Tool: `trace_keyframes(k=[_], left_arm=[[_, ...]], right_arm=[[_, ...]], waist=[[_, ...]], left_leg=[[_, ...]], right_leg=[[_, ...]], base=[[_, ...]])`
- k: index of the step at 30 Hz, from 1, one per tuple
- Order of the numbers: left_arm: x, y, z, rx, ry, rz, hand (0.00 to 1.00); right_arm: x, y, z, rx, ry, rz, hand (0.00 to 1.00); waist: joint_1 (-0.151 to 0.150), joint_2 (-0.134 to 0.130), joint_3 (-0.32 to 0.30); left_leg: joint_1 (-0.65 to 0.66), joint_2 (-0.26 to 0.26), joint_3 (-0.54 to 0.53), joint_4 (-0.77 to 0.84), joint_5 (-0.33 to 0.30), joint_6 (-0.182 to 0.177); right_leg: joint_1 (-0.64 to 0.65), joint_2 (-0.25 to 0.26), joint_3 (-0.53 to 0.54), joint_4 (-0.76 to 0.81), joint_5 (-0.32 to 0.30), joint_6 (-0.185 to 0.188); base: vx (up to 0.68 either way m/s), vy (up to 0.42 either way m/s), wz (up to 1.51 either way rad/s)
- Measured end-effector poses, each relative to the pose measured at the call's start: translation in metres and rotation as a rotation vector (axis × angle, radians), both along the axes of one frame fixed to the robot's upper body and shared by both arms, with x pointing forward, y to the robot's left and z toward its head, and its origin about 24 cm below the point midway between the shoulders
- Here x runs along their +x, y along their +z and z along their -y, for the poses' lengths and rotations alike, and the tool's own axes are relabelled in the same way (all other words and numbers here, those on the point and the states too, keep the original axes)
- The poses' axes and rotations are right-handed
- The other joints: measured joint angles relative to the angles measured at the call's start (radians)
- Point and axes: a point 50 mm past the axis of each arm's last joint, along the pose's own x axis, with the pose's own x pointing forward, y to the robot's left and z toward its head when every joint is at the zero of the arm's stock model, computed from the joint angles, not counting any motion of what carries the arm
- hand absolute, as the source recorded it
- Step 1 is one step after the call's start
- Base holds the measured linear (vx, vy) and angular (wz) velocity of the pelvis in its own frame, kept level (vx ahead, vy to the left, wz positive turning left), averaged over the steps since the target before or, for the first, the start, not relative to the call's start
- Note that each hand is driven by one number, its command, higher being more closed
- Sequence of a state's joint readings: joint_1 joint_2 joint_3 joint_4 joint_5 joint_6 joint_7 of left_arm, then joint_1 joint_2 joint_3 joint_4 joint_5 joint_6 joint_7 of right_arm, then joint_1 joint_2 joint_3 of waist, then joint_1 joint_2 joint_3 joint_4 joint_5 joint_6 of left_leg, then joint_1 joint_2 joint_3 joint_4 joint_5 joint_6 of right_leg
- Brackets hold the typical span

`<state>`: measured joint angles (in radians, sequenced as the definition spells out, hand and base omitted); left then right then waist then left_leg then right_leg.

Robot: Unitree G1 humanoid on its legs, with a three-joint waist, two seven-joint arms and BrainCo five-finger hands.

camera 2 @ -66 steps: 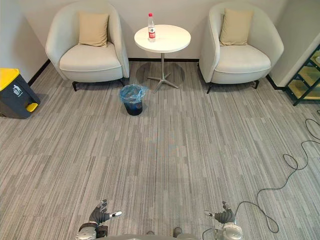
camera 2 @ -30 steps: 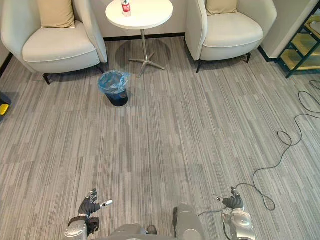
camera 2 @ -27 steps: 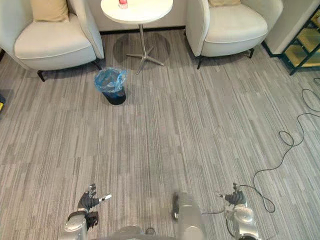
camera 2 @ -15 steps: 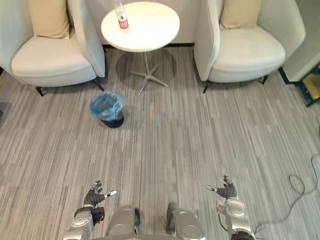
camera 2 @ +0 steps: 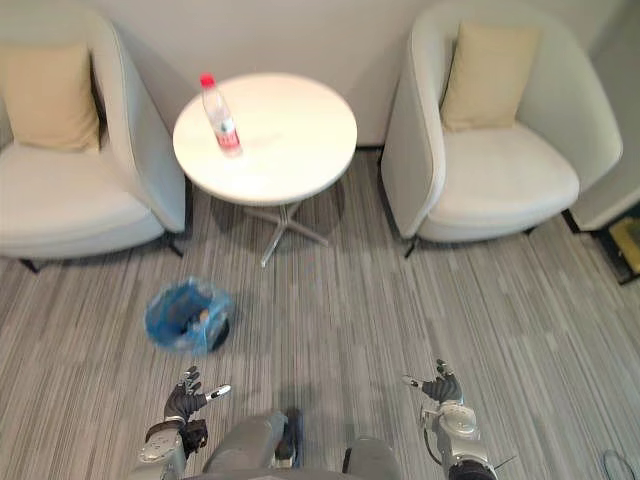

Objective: Gather rubbish on tea table into small bin, then transfer packed bag to large trash can.

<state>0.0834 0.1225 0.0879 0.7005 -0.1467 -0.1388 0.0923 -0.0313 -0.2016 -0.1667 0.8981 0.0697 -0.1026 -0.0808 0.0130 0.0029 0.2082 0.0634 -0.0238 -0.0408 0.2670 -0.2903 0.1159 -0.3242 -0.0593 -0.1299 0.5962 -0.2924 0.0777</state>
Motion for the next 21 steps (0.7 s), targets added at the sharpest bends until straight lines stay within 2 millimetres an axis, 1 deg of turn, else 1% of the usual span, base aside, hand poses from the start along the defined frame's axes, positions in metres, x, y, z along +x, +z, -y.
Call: trace_keyframes(k=[1, 2, 3, 4, 5, 6, 7, 8, 9, 10, 12, 13, 14, 15, 16, 18, 19, 20, 21], left_arm=[[0.0, 0.0, 0.0, 0.001, -0.001, 0.0, 0.0], [0.001, 0.0, 0.001, 0.004, -0.007, 0.001, 0.0], [0.0, 0.0, 0.001, 0.003, -0.007, -0.002, 0.0], [-0.001, -0.002, 0.003, -0.002, -0.004, -0.01, 0.0], [-0.002, -0.003, 0.004, -0.007, -0.001, -0.016, 0.0], [-0.002, -0.004, 0.007, -0.013, 0.004, -0.021, 0.0], [-0.002, -0.005, 0.013, -0.03, 0.01, -0.02, 0.0], [-0.003, -0.006, 0.016, -0.039, 0.012, -0.019, 0.0], [-0.006, -0.007, 0.019, -0.048, 0.013, -0.027, 0.0], [-0.008, -0.009, 0.024, -0.059, 0.002, -0.033, 0.0], [-0.008, -0.009, 0.027, -0.07, -0.003, -0.03, 0.0], [-0.007, -0.009, 0.029, -0.076, -0.017, -0.026, 0.0], [-0.007, -0.009, 0.031, -0.077, -0.027, -0.027, 0.0], [-0.011, -0.011, 0.035, -0.079, -0.047, -0.041, 0.0], [-0.008, -0.011, 0.031, -0.06, -0.06, -0.047, 0.0], [-0.012, -0.012, 0.024, -0.04, -0.054, -0.059, 0.0], [-0.022, -0.016, 0.02, -0.027, -0.058, -0.089, 0.0], [-0.025, -0.017, 0.02, -0.025, -0.059, -0.099, 0.0], [-0.037, -0.023, 0.02, -0.028, -0.051, -0.142, 0.0]], right_arm=[[-0.003, -0.001, 0.001, 0.0, -0.004, -0.01, 0.0], [-0.011, -0.004, 0.004, -0.002, -0.019, -0.028, 0.0], [-0.019, -0.007, 0.006, -0.002, -0.037, -0.047, 0.0], [-0.027, -0.01, 0.008, -0.002, -0.045, -0.073, 0.0], [-0.026, -0.01, 0.008, 0.001, -0.049, -0.074, 0.0], [-0.024, -0.009, 0.004, 0.007, -0.044, -0.061, 0.0], [-0.02, -0.006, 0.001, 0.014, -0.032, -0.038, 0.0], [-0.016, -0.004, -0.002, 0.016, -0.023, -0.021, 0.0], [-0.013, -0.004, -0.007, 0.031, -0.019, -0.006, 0.0], [-0.009, 0.0, -0.011, 0.049, -0.033, 0.037, 0.0], [-0.006, 0.003, -0.01, 0.045, -0.034, 0.066, 0.0], [-0.003, 0.008, -0.007, 0.036, -0.04, 0.096, 0.0], [-0.003, 0.01, -0.005, 0.03, -0.047, 0.102, 0.0], [-0.008, 0.012, 0.003, 0.005, -0.056, 0.108, 0.0], [-0.01, 0.009, -0.002, 0.023, -0.061, 0.091, 0.0], [-0.009, 0.009, -0.005, 0.025, -0.051, 0.091, 0.0], [-0.003, 0.013, -0.005, 0.007, -0.034, 0.109, 0.0], [0.0, 0.016, -0.005, -0.006, -0.022, 0.12, 0.0], [0.003, 0.018, -0.007, -0.021, -0.021, 0.125, 0.0]], waist=[[-0.002, 0.0, 0.0], [-0.004, -0.004, -0.002], [-0.006, -0.004, -0.004], [-0.007, 0.006, -0.011], [-0.002, 0.018, -0.02], [0.0, 0.021, -0.021], [-0.001, 0.022, -0.021], [0.009, 0.02, -0.016], [0.009, 0.016, -0.01], [0.015, 0.003, -0.011], [0.028, -0.006, -0.009], [0.03, 0.001, -0.01], [0.03, 0.017, -0.017], [0.028, 0.067, -0.029], [0.027, 0.035, -0.023], [0.033, 0.007, -0.016], [0.032, -0.001, -0.016], [0.031, -0.002, -0.015], [0.032, -0.003, -0.014]], left_leg=[[0.023, 0.003, -0.015, -0.01, -0.002, -0.003], [0.055, 0.007, -0.046, -0.012, -0.017, -0.031], [0.077, 0.018, -0.078, -0.003, -0.037, -0.064], [0.089, 0.046, -0.127, 0.034, -0.057, -0.093], [0.084, 0.065, -0.142, 0.069, -0.059, -0.099], [0.021, 0.072, -0.144, 0.211, -0.029, -0.148], [-0.083, 0.075, -0.101, 0.437, 0.076, -0.203], [-0.134, 0.102, -0.07, 0.545, 0.083, -0.205], [-0.19, 0.154, 0.011, 0.666, 0.053, -0.163], [-0.24, 0.186, 0.093, 0.667, 0.02, -0.163], [-0.278, 0.192, 0.147, 0.582, 0.011, -0.162], [-0.32, 0.193, 0.197, 0.397, 0.03, -0.18], [-0.333, 0.192, 0.217, 0.297, 0.077, -0.19], [-0.357, 0.201, 0.241, 0.136, 0.253, -0.121], [-0.346, 0.165, 0.256, 0.145, 0.235, -0.094], [-0.33, 0.118, 0.245, 0.107, 0.235, -0.091], [-0.327, 0.091, 0.241, 0.109, 0.21, -0.076], [-0.323, 0.086, 0.245, 0.114, 0.185, -0.08], [-0.301, 0.078, 0.252, 0.117, 0.154, -0.075]], right_leg=[[-0.005, 0.008, 0.023, -0.141, 0.044, 0.006], [-0.017, 0.02, 0.077, -0.311, 0.174, 0.017], [-0.01, 0.026, 0.119, -0.354, 0.281, 0.029], [0.013, 0.046, 0.123, -0.33, 0.355, -0.02], [0.015, 0.057, 0.1, -0.312, 0.332, -0.03], [0.027, 0.058, 0.059, -0.28, 0.298, -0.068], [0.081, 0.059, 0.039, -0.296, 0.27, -0.076], [0.127, 0.059, 0.034, -0.318, 0.258, -0.084], [0.224, 0.065, 0.018, -0.358, 0.25, -0.095], [0.317, 0.05, 0.005, -0.396, 0.248, -0.098], [0.362, 0.031, -0.011, -0.411, 0.247, -0.095], [0.394, 0.015, -0.032, -0.41, 0.223, -0.062], [0.404, 0.018, -0.043, -0.408, 0.203, -0.05], [0.427, 0.049, -0.059, -0.402, 0.142, -0.025], [0.441, 0.005, -0.054, -0.39, 0.075, -0.002], [0.438, -0.028, -0.05, -0.376, 0.057, 0.006], [0.424, -0.053, -0.028, -0.327, 0.035, 0.01], [0.416, -0.061, -0.02, -0.289, 0.026, 0.013], [0.38, -0.077, 0.009, -0.179, 0.02, 0.025]], base=[[0.61, -0.119, 1.09], [0.61, -0.165, 0.99], [0.64, -0.203, 1.28], [0.67, -0.268, 0.95], [0.69, -0.272, 0.86], [0.78, -0.308, 0.73], [0.62, -0.228, 0.79], [0.57, -0.196, 0.75], [0.6, -0.146, 0.66], [0.57, -0.115, 0.61], [0.37, -0.037, 0.37], [0.35, 0.025, 0.32], [0.42, 0.069, 0.51], [0.33, 0.083, 0.69], [0.31, 0.061, 0.63], [0.23, 0.041, 0.4], [0.2, 0.053, 0.29], [0.22, 0.074, 0.07], [0.13, 0.061, -0.16]])
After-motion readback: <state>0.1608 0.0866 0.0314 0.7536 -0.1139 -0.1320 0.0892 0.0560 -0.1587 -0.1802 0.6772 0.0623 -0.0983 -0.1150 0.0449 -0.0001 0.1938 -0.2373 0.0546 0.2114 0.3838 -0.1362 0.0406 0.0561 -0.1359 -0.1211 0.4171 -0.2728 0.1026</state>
